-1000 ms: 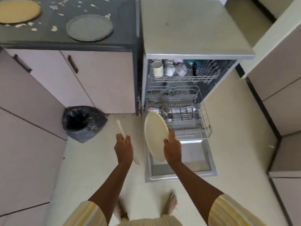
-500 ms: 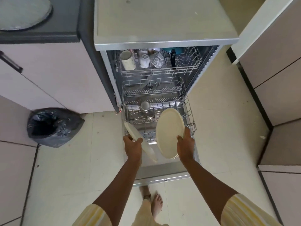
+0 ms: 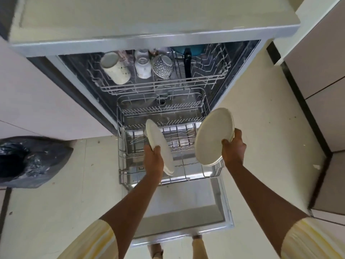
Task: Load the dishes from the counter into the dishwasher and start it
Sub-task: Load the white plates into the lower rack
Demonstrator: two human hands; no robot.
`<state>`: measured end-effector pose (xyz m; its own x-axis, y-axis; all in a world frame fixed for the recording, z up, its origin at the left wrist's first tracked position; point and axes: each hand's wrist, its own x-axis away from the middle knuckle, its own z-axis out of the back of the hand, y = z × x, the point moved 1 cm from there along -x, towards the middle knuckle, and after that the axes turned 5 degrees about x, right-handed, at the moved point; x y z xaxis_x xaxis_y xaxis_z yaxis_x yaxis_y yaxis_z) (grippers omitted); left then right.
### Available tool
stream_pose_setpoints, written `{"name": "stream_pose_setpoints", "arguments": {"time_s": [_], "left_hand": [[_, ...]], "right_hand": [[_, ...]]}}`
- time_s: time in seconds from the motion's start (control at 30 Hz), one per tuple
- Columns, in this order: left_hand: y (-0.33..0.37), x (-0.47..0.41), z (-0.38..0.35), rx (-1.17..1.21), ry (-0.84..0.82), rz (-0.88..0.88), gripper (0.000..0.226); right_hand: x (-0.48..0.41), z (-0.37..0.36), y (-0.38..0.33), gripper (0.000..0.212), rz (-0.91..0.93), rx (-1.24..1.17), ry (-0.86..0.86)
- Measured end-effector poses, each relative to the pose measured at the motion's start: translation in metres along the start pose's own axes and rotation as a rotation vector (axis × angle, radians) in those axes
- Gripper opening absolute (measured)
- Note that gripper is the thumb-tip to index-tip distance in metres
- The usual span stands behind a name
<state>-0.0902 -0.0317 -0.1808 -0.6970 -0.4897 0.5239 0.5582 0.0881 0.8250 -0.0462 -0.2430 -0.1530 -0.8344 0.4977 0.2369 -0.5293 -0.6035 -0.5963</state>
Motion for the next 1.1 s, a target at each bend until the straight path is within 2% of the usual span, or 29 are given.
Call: {"name": "stream_pose_setpoints", "arguments": {"time_s": [0.1, 0.2, 0.3, 0.5, 0.73, 0.87, 1.0, 1.1], "left_hand": [[-0.001, -0.040, -0.039, 0.018, -0.058, -0.017, 0.030], [-0.002, -0.082, -0.074, 0.032, -0.111, -0.027, 0.020], [-0.006, -0.118, -0.102, 0.052, -0.095, -0.039, 0.010], [-0.007, -0.159, -0.143, 0.060, -0.050, -0.117, 0.014], [0.003, -0.170, -0.170, 0.067, -0.073, -0.189, 0.018], [0.005, -0.175, -0.179, 0.040, -0.061, -0.220, 0.020], [0.004, -0.178, -0.185, -0.041, -0.053, -0.243, 0.024], [0.004, -0.183, -0.190, -0.063, -0.062, -0.247, 0.017]], "right_hand": [[-0.054, -0.025, 0.004, 0.043, 0.102, 0.061, -0.077], [-0.099, -0.052, 0.008, 0.042, 0.155, 0.079, -0.135], [-0.134, -0.077, 0.006, 0.042, 0.175, 0.077, -0.152], [-0.185, -0.110, -0.005, 0.051, 0.184, 0.024, -0.159], [-0.208, -0.130, -0.024, 0.055, 0.286, 0.034, -0.178], [-0.210, -0.133, -0.026, 0.059, 0.394, 0.031, -0.111], [-0.217, -0.139, -0.013, 0.057, 0.400, 0.060, -0.127], [-0.218, -0.147, -0.011, 0.059, 0.461, 0.107, -0.121]]}}
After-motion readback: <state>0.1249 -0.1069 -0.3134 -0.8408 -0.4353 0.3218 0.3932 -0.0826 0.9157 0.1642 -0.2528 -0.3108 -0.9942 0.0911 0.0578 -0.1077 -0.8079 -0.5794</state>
